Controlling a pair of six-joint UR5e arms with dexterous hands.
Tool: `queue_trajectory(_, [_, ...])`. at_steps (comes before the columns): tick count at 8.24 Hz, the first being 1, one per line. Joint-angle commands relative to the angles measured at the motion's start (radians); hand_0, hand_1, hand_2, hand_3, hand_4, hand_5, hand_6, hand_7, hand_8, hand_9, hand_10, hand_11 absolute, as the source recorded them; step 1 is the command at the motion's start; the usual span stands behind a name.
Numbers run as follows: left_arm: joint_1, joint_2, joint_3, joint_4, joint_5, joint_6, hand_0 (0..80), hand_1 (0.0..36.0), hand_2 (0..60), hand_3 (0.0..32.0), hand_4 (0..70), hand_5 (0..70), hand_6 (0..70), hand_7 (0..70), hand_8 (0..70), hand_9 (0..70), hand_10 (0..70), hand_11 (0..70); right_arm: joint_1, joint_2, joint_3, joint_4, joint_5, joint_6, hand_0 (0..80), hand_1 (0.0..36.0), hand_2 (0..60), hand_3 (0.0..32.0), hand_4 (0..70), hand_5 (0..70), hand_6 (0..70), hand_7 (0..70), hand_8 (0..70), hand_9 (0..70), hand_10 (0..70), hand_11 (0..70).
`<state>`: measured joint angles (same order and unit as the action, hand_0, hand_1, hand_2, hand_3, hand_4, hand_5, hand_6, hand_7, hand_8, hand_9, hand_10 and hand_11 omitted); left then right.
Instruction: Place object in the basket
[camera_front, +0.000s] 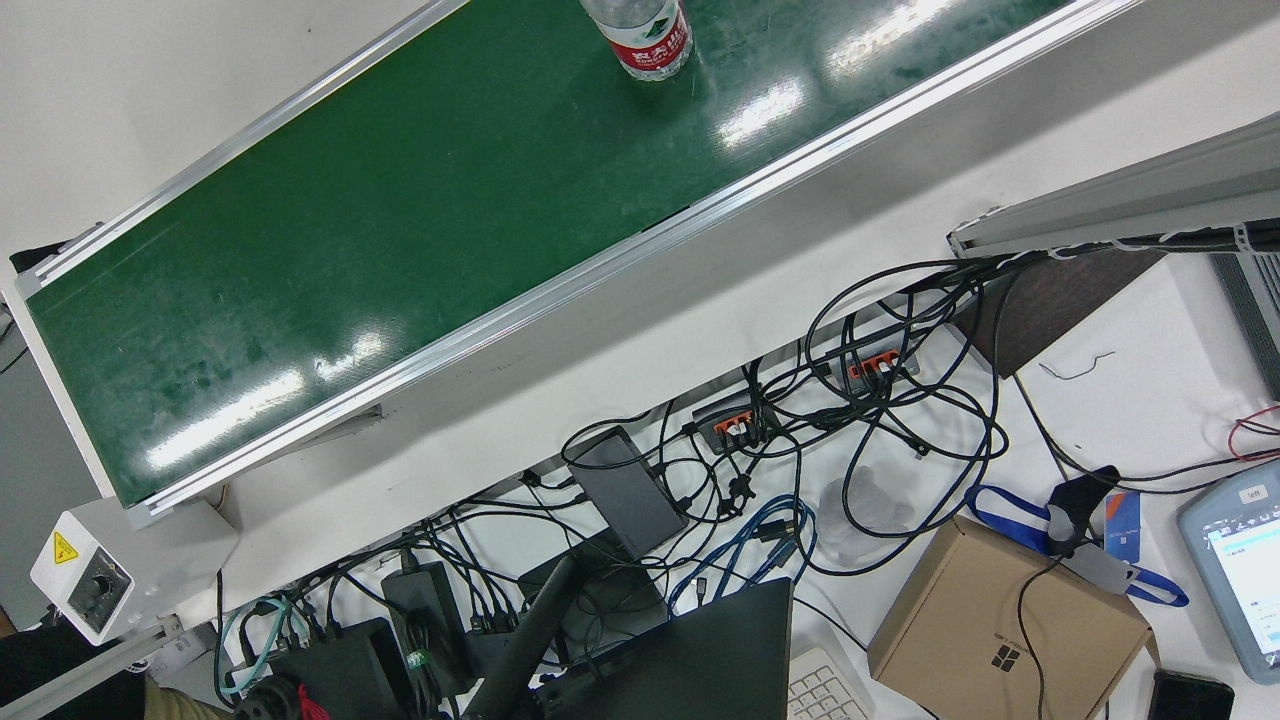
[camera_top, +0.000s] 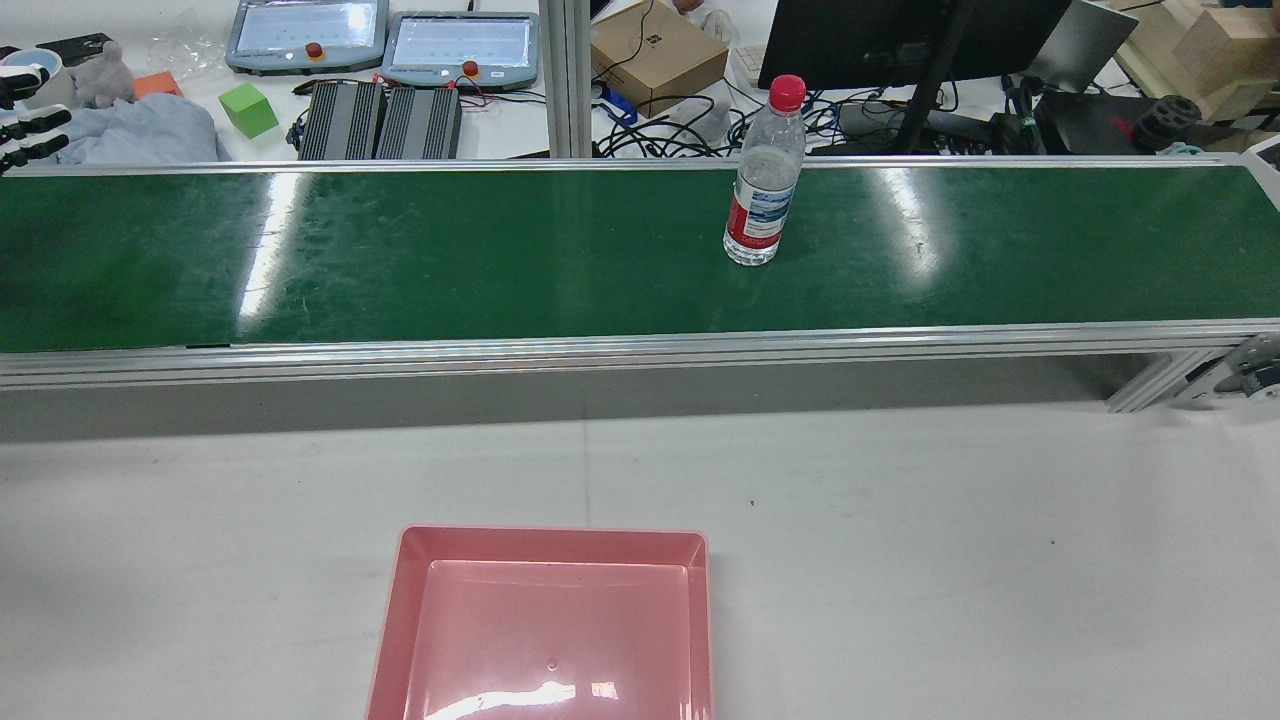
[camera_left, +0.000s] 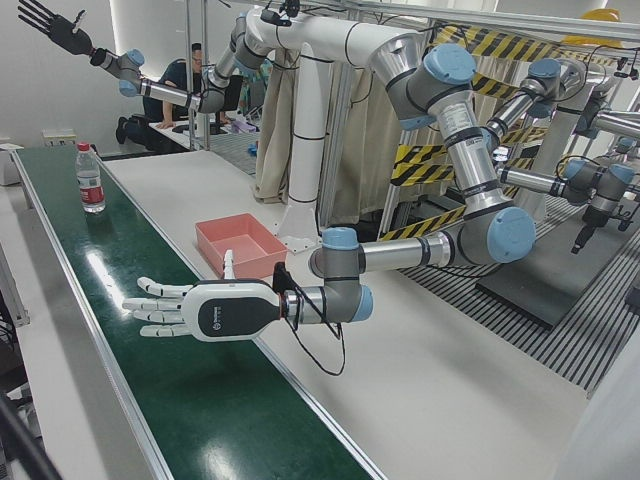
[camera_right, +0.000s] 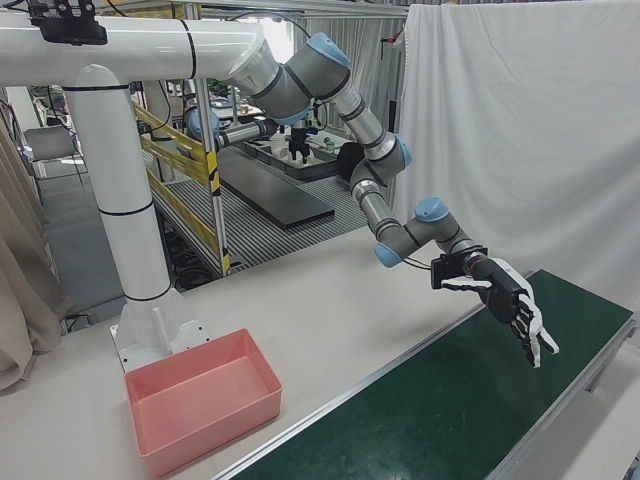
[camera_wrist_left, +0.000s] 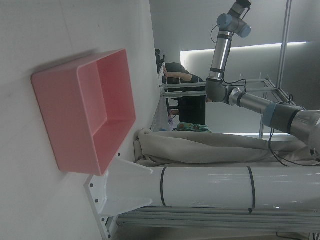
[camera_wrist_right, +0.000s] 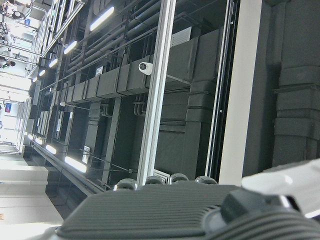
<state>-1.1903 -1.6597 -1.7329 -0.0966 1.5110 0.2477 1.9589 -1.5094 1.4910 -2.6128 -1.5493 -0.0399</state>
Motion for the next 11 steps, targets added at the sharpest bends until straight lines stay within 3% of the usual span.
queue_trajectory(1, [0.001,0.001,0.006,0.0,0.0,0.004,57.6,5.5,0.0,4.8,6.8,25.9,7.5,4.8,12.3,13.6,6.5,10.8,0.0,0.0,0.0,0.0,0.0,0.0,0.0,0.0,0.0,0.0,0.0,0.0,0.0,0.0,0.0,0.0,0.0,0.0])
queue_trajectory(11, [-0.002,0.003,0.01,0.005,0.0,0.008,57.0,5.5,0.0,6.4,3.0,25.6,6.1,3.7,9.9,12.3,6.4,10.8,0.0,0.0,0.0,0.0,0.0,0.0,0.0,0.0,0.0,0.0,0.0,0.0,0.0,0.0,0.0,0.0,0.0,0.0])
